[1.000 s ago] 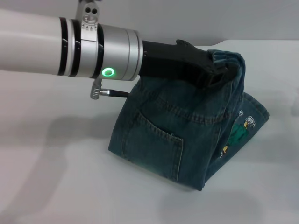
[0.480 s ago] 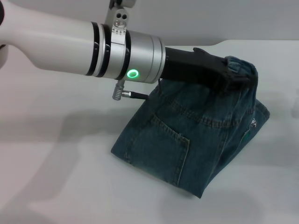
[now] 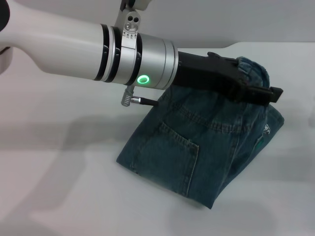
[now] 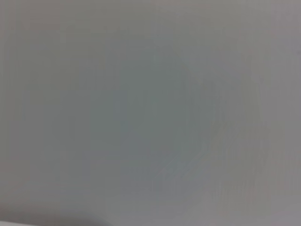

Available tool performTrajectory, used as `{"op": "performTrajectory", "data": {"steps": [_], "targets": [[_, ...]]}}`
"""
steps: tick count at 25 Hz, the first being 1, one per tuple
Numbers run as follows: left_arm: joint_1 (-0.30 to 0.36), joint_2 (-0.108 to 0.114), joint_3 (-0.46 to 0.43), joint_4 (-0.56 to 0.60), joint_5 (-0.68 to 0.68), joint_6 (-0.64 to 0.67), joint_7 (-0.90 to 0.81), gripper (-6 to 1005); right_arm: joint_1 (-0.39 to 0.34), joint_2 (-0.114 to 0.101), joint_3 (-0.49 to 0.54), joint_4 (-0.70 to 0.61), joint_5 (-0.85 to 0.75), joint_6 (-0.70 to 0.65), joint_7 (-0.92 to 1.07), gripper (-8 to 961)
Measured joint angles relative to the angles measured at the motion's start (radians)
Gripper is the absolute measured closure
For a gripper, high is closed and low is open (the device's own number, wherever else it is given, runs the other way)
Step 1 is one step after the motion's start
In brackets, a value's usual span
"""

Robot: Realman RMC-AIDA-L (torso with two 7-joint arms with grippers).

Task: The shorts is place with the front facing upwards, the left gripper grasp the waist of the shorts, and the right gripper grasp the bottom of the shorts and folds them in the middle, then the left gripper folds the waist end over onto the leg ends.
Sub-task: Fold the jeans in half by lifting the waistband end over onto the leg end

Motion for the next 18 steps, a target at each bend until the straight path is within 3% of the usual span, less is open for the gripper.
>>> {"op": "performTrajectory", "data": {"steps": [5,13,14,15,18], "targets": [[-0.005,0.000,0.012,-0.008,0.001,0.000,0.017,318,-0.014,0.001,-0.008,0.001,0.000,0.030,0.001,954],[-0.036,0.001,0.037,-0.003,0.043,0.005,0.050,143,-0.039,0.001,-0.032,0.010,0.003,0.058,0.008,954],[-0.036,0.001,0.037,-0.003,0.043,0.005,0.050,143,-0.039,0.001,-0.032,0.010,0.003,0.058,0.008,954],[-0.025,0.000,0.083,-0.030,0.057,0.096,0.098,144,-0.041,0.001,-0.037,0.012,0.003,0.058,0.008,954],[-0.026,0.001,0.092,-0.034,0.073,0.117,0.099,145,-0.049,0.001,-0.051,0.022,0.006,0.058,0.008,954]]}}
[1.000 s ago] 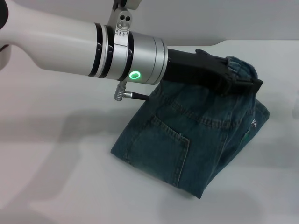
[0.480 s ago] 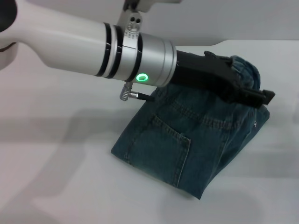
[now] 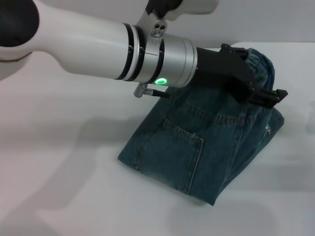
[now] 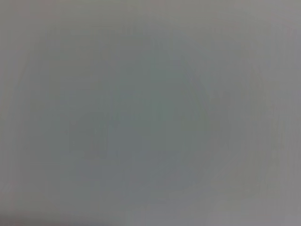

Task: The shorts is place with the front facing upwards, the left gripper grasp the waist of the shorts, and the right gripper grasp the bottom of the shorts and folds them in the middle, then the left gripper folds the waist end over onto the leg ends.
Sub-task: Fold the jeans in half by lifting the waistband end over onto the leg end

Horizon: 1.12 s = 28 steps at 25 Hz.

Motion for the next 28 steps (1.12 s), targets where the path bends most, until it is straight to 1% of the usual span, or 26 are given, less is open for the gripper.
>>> {"op": "performTrajectory", "data": {"steps": [1,2,3,4,10,14,17,23,28], "targets": [[0.000,0.000,0.000,0.000,0.000,0.000,0.000,145,-0.002,0.000,0.000,0.001,0.000,0.000,0.000,953],[-0.004,-0.002,0.023,-0.010,0.052,0.046,0.000,145,-0.003,0.000,0.000,0.001,0.000,0.000,0.000,953],[-0.004,-0.002,0.023,-0.010,0.052,0.046,0.000,146,-0.006,0.000,-0.001,0.003,0.000,0.000,0.001,953],[-0.005,-0.002,0.054,-0.020,0.074,0.083,-0.003,146,-0.008,0.000,-0.004,0.005,0.000,0.000,0.001,953],[0.000,-0.002,0.111,-0.028,0.097,0.164,-0.001,148,-0.030,0.000,-0.021,0.028,0.004,0.000,0.000,953],[-0.001,-0.003,0.121,-0.028,0.126,0.181,-0.003,149,-0.035,0.000,-0.024,0.037,0.004,0.000,0.000,954],[0.008,-0.003,0.159,-0.030,0.158,0.253,-0.006,150,-0.036,0.000,-0.025,0.039,0.005,0.000,0.000,954],[0.023,-0.004,0.170,-0.034,0.169,0.313,-0.006,150,-0.036,0.000,-0.022,0.037,0.005,0.000,-0.003,953],[0.024,-0.004,0.180,-0.027,0.175,0.328,-0.006,150,-0.047,0.000,-0.001,0.037,0.005,0.008,-0.005,953]]}}
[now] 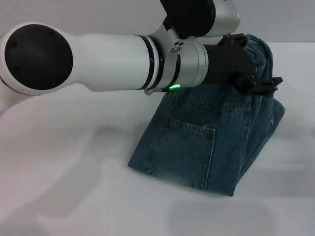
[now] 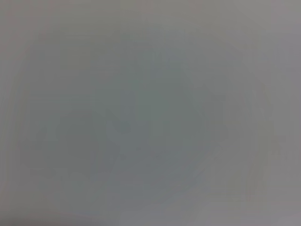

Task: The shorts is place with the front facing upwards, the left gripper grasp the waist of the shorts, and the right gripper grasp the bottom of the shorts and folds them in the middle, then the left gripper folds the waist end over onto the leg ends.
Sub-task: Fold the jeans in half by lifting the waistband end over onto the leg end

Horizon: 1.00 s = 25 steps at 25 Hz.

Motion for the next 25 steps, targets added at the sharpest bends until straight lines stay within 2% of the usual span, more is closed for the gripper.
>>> {"op": "performTrajectory", "data": {"steps": [11,14,16,19,20,25], "targets": [[0.020,0.000,0.020,-0.020,0.002,0.089,0.000,150,-0.045,0.000,0.082,-0.031,0.000,0.062,-0.002,954],[0.007,0.000,0.028,-0.006,0.001,0.088,-0.001,150,-0.056,0.000,0.096,-0.056,0.001,0.099,-0.002,953],[-0.005,0.000,0.028,0.006,0.001,0.069,-0.010,150,-0.060,0.000,0.099,-0.067,0.001,0.116,-0.002,953],[-0.106,0.002,0.016,0.088,0.008,-0.078,-0.127,150,-0.064,0.000,0.100,-0.070,0.001,0.121,-0.002,953],[-0.119,0.003,0.015,0.098,0.018,-0.098,-0.149,150,-0.064,0.000,0.100,-0.070,0.001,0.122,-0.002,953],[-0.173,0.001,0.008,0.085,0.186,-0.225,-0.318,150,-0.057,0.000,0.098,-0.076,0.001,0.122,-0.002,954]]}}
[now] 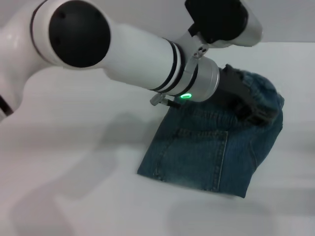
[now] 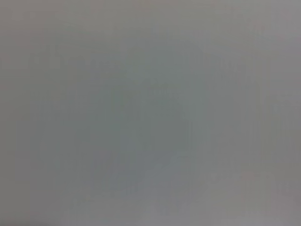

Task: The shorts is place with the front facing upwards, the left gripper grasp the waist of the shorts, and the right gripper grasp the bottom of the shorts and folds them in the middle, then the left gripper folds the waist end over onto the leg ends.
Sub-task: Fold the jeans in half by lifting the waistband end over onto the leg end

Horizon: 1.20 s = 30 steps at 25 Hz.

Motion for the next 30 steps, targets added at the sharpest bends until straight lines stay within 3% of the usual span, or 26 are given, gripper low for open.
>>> {"op": "performTrajectory", "data": {"steps": [7,16,23,30], "targets": [[-0.029,-0.002,0.000,-0.043,0.108,-0.087,-0.089,150,0.006,0.000,-0.004,-0.004,-0.006,0.000,0.000,954],[-0.002,-0.003,0.069,-0.135,0.112,0.031,-0.044,150,0.003,0.000,-0.009,-0.006,-0.007,0.000,0.000,954],[-0.002,-0.003,0.109,-0.115,0.112,0.151,-0.002,150,0.002,0.000,-0.017,-0.006,-0.008,0.000,0.000,953],[-0.031,-0.005,0.117,-0.074,0.112,0.154,-0.008,150,0.002,0.000,-0.019,-0.006,-0.008,0.006,0.000,953]]}}
